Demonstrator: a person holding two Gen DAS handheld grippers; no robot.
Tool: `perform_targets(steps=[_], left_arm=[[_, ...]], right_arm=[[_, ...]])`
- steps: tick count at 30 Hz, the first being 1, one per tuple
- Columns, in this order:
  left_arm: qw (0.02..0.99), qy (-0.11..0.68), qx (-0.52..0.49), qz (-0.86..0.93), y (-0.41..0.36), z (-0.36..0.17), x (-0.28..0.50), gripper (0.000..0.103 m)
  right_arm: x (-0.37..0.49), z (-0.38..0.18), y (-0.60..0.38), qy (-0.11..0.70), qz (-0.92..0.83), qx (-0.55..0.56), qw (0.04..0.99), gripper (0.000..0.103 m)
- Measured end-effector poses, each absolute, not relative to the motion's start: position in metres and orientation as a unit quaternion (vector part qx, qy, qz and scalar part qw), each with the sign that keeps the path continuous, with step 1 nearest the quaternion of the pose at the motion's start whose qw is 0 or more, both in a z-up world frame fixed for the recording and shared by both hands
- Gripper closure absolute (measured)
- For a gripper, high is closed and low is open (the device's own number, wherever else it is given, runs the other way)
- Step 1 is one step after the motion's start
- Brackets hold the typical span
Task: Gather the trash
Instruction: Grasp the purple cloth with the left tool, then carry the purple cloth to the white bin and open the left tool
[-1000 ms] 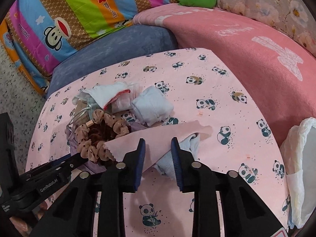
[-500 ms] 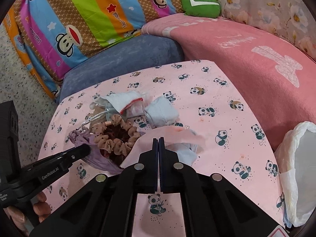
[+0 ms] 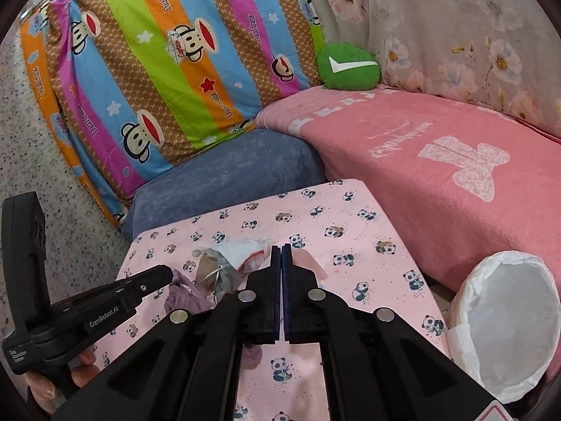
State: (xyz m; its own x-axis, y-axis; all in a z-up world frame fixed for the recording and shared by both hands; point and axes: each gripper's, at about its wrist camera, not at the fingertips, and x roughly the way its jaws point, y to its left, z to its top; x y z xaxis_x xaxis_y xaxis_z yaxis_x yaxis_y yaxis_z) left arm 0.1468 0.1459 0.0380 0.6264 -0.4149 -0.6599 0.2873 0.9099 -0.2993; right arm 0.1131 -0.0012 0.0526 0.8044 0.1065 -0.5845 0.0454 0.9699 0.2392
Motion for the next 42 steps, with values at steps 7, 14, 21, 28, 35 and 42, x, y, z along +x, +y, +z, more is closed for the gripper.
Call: perform_targets(steps=[7, 14, 21, 28, 35, 42], left_arm=[[0.902, 0.356, -0.057, -0.237, 0.101, 0.070, 0.132, 0.100], [0.895, 0.351, -0.041, -0.274, 0.056, 0.079, 0.117, 0.100], [0.888, 0.386, -0.045, -0.246, 0.057, 0.049, 0.116, 0.099], [0.894, 0.417, -0.055, -0.153, 0.115, 0.010, 0.129, 0.036], [0.880, 0.463, -0.071, -0.085, 0.183, -0.039, 0.150, 0.034], [0.864, 0.489, -0.087, -0.085, 0.204, -0.070, 0.159, 0.043]], right_arm=[[0.081, 0.076, -0.038, 0.282, -0.012, 0.135, 0.950, 0.101], [0.047, 0.084, -0.086, 0.262, -0.050, 0.155, 0.951, 0.101], [0.028, 0.074, -0.116, 0.268, -0.067, 0.171, 0.946, 0.101], [0.038, 0.057, -0.103, 0.284, -0.042, 0.179, 0.941, 0.101], [0.058, 0.041, -0.066, 0.306, -0.015, 0.176, 0.935, 0.101], [0.073, 0.030, -0.037, 0.326, -0.003, 0.170, 0.930, 0.101]])
